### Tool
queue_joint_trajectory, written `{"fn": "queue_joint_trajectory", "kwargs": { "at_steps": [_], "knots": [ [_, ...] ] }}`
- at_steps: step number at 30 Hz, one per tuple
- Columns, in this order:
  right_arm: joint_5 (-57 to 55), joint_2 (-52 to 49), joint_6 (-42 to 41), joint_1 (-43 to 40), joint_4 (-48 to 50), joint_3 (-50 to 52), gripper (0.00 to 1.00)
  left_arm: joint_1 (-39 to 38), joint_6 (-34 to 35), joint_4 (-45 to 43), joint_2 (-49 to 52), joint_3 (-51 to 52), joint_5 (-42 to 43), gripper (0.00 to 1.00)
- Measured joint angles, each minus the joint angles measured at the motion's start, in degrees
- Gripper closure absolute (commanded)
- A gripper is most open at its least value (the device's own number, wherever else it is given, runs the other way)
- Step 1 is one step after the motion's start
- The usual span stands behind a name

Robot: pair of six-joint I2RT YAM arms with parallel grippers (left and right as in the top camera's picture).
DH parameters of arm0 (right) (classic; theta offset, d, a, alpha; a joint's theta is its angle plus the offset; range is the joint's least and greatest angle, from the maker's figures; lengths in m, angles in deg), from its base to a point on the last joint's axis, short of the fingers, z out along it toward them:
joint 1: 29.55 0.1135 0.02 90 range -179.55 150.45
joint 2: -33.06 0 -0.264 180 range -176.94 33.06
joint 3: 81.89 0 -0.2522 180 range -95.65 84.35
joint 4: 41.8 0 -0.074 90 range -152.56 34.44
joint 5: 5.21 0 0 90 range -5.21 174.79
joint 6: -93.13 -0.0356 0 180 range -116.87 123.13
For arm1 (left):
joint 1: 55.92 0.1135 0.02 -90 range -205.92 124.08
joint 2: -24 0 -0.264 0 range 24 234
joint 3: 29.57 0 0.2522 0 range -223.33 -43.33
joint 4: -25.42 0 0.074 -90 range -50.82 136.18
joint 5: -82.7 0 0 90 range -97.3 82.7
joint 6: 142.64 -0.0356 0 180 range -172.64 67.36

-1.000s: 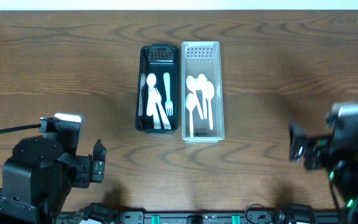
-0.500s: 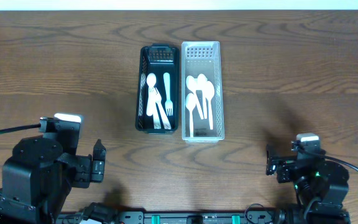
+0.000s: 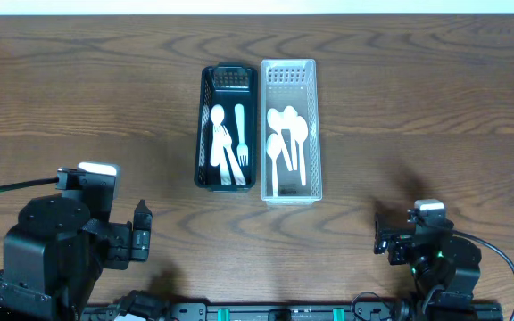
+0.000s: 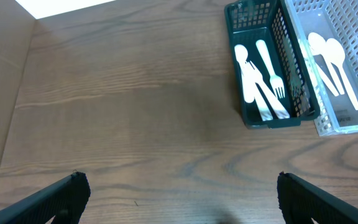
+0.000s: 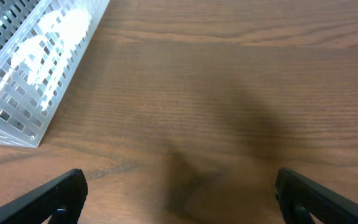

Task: Pack container

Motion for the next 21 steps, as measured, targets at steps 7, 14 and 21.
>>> {"fn": "queue_joint_trajectory", "kwargs": {
  "at_steps": [7, 14, 21],
  "knots": [
    [0.0, 2.3, 0.0, 0.0, 0.3, 0.8, 0.01, 0.0, 0.0, 0.0, 0.0, 0.0, 0.0, 0.02],
    [0.0, 2.4, 0.0, 0.0, 0.3, 0.7, 0.01, 0.0, 0.0, 0.0, 0.0, 0.0, 0.0, 0.02],
    [0.0, 2.4, 0.0, 0.0, 0.3, 0.8, 0.01, 0.0, 0.0, 0.0, 0.0, 0.0, 0.0, 0.02]
  ]
}}
